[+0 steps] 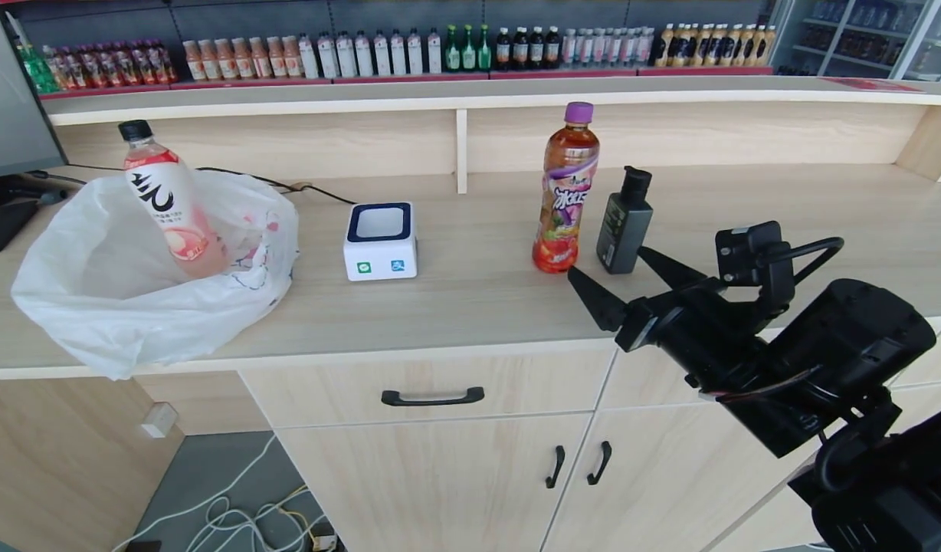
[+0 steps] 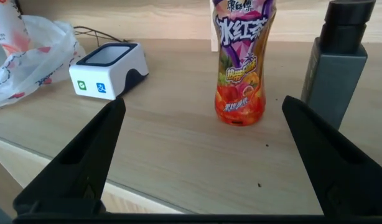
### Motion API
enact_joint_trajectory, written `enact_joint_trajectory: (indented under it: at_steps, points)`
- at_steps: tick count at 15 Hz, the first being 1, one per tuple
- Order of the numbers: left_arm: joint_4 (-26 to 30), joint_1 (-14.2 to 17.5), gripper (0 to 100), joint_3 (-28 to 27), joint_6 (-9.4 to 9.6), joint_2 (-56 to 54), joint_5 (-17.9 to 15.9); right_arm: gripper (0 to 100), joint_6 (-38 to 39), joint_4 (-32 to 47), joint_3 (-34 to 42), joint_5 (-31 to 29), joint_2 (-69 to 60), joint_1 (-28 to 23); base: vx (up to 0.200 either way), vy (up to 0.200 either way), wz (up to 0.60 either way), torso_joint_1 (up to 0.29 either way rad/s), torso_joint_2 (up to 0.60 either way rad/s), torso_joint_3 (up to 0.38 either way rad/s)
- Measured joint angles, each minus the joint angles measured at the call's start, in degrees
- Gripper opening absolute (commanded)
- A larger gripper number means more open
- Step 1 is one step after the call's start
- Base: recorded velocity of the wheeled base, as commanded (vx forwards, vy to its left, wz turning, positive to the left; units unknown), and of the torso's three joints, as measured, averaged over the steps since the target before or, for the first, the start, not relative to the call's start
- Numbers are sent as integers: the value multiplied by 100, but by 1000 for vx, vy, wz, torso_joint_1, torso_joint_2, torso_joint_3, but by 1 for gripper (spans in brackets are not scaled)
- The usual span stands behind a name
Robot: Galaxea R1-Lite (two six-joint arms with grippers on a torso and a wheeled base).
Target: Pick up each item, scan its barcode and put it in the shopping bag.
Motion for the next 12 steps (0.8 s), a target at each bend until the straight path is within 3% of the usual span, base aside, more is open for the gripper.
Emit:
enact_joint_trajectory:
  at_steps: [3,9,12]
  points:
    - [0,7,100,0,0,0,0,100,0,1,11,-2,2,-16,200,0,0,-7,-1,2]
    - [0,0,100,0,-7,0,0,100,0,-5,20,0,11,1,0,0,0,8,3,0]
    - [0,5,100,0,-2,0,0,100,-5,-5,-374,2,13,37,0,0,0,0,0,0]
